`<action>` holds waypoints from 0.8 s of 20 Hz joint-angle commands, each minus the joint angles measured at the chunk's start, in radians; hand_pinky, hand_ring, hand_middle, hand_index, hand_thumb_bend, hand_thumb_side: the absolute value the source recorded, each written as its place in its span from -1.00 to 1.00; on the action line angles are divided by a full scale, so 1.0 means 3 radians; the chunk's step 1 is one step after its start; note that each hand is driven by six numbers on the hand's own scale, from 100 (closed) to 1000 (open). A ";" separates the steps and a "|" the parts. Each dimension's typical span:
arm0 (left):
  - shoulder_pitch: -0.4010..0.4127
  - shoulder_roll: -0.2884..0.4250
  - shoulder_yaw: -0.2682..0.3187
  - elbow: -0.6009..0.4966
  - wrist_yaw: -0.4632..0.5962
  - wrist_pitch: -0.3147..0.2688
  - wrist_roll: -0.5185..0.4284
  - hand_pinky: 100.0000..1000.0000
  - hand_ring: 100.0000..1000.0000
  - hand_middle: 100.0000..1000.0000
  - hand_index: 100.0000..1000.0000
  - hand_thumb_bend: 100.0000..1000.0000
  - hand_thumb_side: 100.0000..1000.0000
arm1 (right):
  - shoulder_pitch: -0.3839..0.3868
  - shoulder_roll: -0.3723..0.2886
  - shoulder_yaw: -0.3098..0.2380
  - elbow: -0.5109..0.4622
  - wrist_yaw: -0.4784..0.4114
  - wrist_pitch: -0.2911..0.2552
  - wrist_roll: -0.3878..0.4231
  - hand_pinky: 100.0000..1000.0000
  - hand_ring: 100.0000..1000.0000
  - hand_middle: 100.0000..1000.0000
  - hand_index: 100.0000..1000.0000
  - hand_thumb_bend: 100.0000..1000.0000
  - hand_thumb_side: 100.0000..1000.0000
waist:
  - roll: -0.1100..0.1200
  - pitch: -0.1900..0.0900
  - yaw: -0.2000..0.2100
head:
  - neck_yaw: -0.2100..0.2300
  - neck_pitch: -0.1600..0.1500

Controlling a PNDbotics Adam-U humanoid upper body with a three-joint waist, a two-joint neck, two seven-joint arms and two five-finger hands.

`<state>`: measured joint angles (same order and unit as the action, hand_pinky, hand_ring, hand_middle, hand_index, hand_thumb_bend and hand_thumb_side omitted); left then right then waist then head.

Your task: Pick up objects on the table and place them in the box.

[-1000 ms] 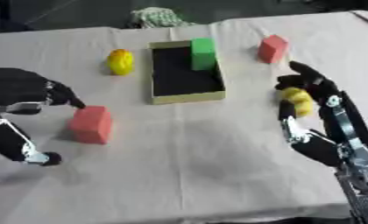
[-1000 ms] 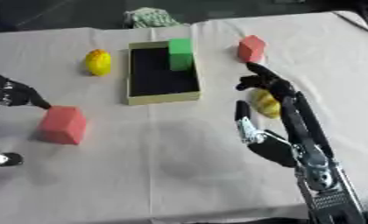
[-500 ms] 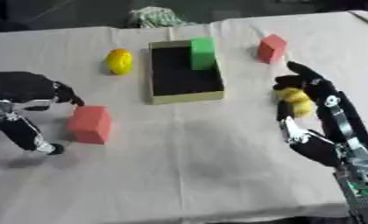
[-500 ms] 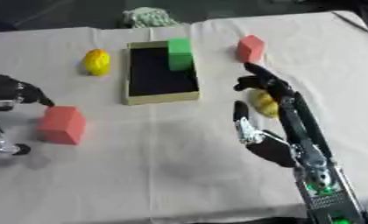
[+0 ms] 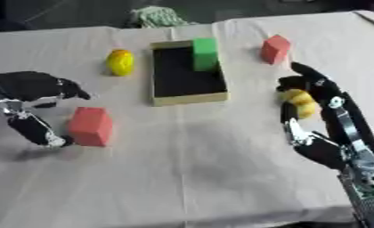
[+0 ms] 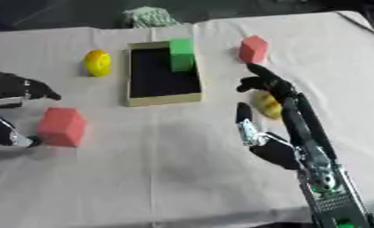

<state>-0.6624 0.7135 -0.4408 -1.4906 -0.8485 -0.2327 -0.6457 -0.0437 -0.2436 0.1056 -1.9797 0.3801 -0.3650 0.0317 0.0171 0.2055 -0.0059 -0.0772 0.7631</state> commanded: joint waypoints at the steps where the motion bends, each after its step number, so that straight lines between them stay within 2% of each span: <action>1: -0.0078 0.0011 0.0013 0.0039 -0.0015 -0.0020 0.0008 0.62 0.55 0.63 0.91 -0.26 -0.24 | -0.0034 -0.0024 -0.0003 -0.0068 -0.0021 -0.0005 0.0016 0.58 0.55 0.20 0.86 -1.00 -0.28 | 0.0000 -0.0035 -0.0003 | -0.0004 -0.0041; 7: -0.0100 -0.0067 0.0003 0.0079 0.0021 -0.0020 0.0134 0.57 0.48 0.53 0.87 -0.46 -0.33 | -0.0047 -0.0014 0.0000 -0.0068 -0.0029 -0.0006 0.0023 0.58 0.55 0.20 0.86 -1.00 -0.28 | -0.0007 -0.0025 -0.0017 | -0.0002 -0.0055; 10: -0.0102 -0.0075 -0.0011 0.0072 0.0049 -0.0020 0.0213 0.54 0.38 0.37 0.79 -0.57 -0.37 | -0.0052 -0.0010 0.0002 -0.0068 -0.0032 -0.0005 0.0028 0.58 0.55 0.20 0.86 -1.00 -0.28 | -0.0006 -0.0019 -0.0021 | -0.0002 -0.0059; 13: -0.0104 -0.0057 -0.0008 0.0027 0.0113 -0.0020 0.0236 0.52 0.34 0.11 0.66 -0.66 -0.41 | -0.0054 -0.0009 0.0002 -0.0068 -0.0033 -0.0003 0.0033 0.58 0.55 0.20 0.86 -1.00 -0.28 | -0.0003 -0.0016 -0.0023 | -0.0007 -0.0057; 16: -0.0111 -0.0020 0.0016 -0.0073 0.0226 -0.0005 0.0217 0.52 0.31 0.00 0.60 -0.77 -0.46 | -0.0054 -0.0010 0.0000 -0.0068 -0.0033 -0.0001 0.0033 0.58 0.55 0.20 0.86 -1.00 -0.28 | 0.0002 -0.0017 -0.0024 | -0.0015 -0.0053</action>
<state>-0.6776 0.6775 -0.4516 -1.4877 -0.7951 -0.2375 -0.5824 -0.0524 -0.2416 0.1058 -1.9797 0.3758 -0.3647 0.0399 0.0168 0.2137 -0.0122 -0.0798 0.7550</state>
